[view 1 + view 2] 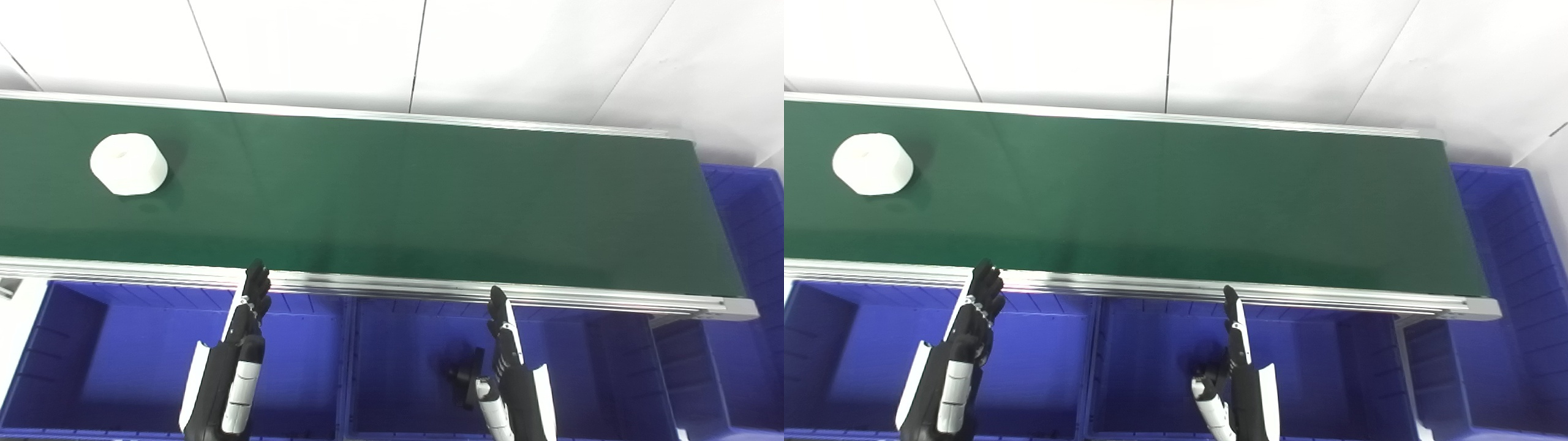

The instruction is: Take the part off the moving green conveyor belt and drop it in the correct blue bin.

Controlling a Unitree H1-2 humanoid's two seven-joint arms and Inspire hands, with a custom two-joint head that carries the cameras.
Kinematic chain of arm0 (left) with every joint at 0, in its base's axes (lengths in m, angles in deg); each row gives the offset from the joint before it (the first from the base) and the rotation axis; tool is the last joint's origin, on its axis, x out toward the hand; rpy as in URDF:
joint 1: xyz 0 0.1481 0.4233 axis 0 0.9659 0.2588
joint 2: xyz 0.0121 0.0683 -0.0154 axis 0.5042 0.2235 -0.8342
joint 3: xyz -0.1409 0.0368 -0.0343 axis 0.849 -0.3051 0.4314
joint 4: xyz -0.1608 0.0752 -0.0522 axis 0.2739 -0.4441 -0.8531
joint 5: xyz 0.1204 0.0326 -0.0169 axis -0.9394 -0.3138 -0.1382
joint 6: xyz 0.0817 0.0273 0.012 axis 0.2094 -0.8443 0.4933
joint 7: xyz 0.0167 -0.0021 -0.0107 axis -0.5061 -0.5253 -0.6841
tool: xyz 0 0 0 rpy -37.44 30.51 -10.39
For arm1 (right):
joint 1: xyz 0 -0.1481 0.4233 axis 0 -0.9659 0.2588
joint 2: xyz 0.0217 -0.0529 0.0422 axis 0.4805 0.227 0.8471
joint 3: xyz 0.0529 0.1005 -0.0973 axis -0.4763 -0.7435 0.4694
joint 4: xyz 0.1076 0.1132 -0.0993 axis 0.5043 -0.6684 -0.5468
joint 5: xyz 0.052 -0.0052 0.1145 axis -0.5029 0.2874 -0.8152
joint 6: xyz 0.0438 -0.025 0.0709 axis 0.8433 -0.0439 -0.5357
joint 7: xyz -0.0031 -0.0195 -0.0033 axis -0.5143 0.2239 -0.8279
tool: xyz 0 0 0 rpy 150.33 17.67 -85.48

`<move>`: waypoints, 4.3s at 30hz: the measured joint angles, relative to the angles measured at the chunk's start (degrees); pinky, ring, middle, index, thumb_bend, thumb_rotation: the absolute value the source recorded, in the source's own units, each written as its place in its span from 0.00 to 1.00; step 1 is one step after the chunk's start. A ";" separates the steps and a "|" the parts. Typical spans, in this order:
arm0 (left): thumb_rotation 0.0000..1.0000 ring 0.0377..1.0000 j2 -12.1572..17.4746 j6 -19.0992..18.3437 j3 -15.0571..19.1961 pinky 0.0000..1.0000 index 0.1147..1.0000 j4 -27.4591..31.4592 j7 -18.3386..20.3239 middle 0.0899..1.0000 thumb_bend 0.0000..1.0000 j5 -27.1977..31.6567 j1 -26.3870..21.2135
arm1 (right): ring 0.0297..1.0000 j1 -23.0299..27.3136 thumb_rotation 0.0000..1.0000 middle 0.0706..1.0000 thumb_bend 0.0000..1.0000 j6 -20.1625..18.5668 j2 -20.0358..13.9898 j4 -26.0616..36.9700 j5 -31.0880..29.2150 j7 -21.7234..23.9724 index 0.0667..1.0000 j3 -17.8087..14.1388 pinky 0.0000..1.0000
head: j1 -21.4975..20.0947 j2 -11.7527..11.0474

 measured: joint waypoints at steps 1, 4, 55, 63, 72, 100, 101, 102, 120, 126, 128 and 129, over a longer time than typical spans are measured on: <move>1.00 1.00 0.00 0.00 0.00 1.00 1.00 0.00 0.00 1.00 0.52 0.00 0.00 | 1.00 0.00 1.00 1.00 0.79 0.00 0.00 0.00 -0.01 0.00 1.00 0.00 0.99 | 0.00 0.00; 1.00 1.00 0.00 0.00 -0.03 1.00 1.00 0.00 0.00 1.00 0.52 0.01 0.00 | 1.00 0.00 1.00 1.00 0.78 0.01 0.00 0.00 0.01 0.00 1.00 0.01 1.00 | 0.00 0.00; 1.00 1.00 -1.79 4.57 -2.45 1.00 1.00 -8.84 -1.35 1.00 0.54 -7.47 -1.92 | 1.00 3.69 1.00 1.00 0.83 1.41 -0.92 -5.65 -6.41 0.90 1.00 -0.68 1.00 | 11.95 -11.07; 1.00 1.00 -2.77 7.19 -2.96 1.00 1.00 -11.10 -2.82 1.00 0.51 -10.86 -2.24 | 1.00 4.38 1.00 1.00 0.78 1.67 -2.01 -7.31 -9.95 1.61 1.00 -1.60 1.00 | 15.20 -13.88; 1.00 1.00 -3.08 8.79 -2.94 1.00 1.00 -14.04 -3.90 1.00 0.51 -14.21 -2.97 | 1.00 6.10 1.00 1.00 0.82 1.92 -3.42 -9.56 -12.55 1.57 1.00 -1.22 1.00 | 16.96 -18.46; 0.25 0.96 11.98 -4.72 10.98 0.99 0.92 3.69 7.60 0.98 1.00 -31.56 -41.11 | 1.00 4.82 1.00 1.00 0.75 1.93 -2.18 -6.11 -13.03 4.65 1.00 -0.84 1.00 | 19.25 -9.84; 0.22 0.95 12.56 -5.35 10.83 0.99 0.95 3.66 8.92 0.97 1.00 -32.68 -42.07 | 1.00 4.85 1.00 1.00 0.75 1.93 -2.16 -6.07 -13.03 4.71 1.00 -0.84 1.00 | 19.60 -9.23; 0.20 0.95 12.92 -6.13 10.46 1.00 0.96 3.64 10.37 0.97 1.00 -34.06 -42.85 | 1.00 4.90 1.00 1.00 0.75 1.93 -2.08 -5.96 -13.03 4.84 1.00 -0.86 1.00 | 19.60 -9.23; 0.15 0.94 20.90 -10.23 5.73 0.95 0.87 -14.95 24.52 0.94 1.00 -44.07 -57.55 | 0.99 4.79 1.00 1.00 0.69 1.87 -0.75 -4.46 -12.85 6.25 1.00 -1.23 1.00 | 19.69 -7.91; 0.17 0.94 21.04 -14.00 2.99 0.95 0.89 -18.06 28.83 0.93 1.00 -44.87 -58.56 | 0.99 4.53 1.00 1.00 0.67 1.38 -0.41 -2.96 -12.90 6.38 1.00 -1.28 1.00 | 19.34 -7.47; 0.17 0.94 20.62 -16.23 2.50 0.93 0.91 -19.34 30.48 0.93 0.99 -44.21 -58.59 | 0.99 4.51 1.00 0.99 0.68 1.27 -0.44 -2.88 -12.90 6.53 1.00 -1.31 1.00 | 19.25 -7.38; 0.17 0.92 20.17 -17.40 2.27 0.90 0.90 -20.02 31.08 0.92 0.99 -43.68 -58.59 | 0.98 4.47 1.00 0.99 0.69 1.23 -0.46 -2.88 -12.90 6.59 1.00 -1.33 1.00 | 19.07 -7.30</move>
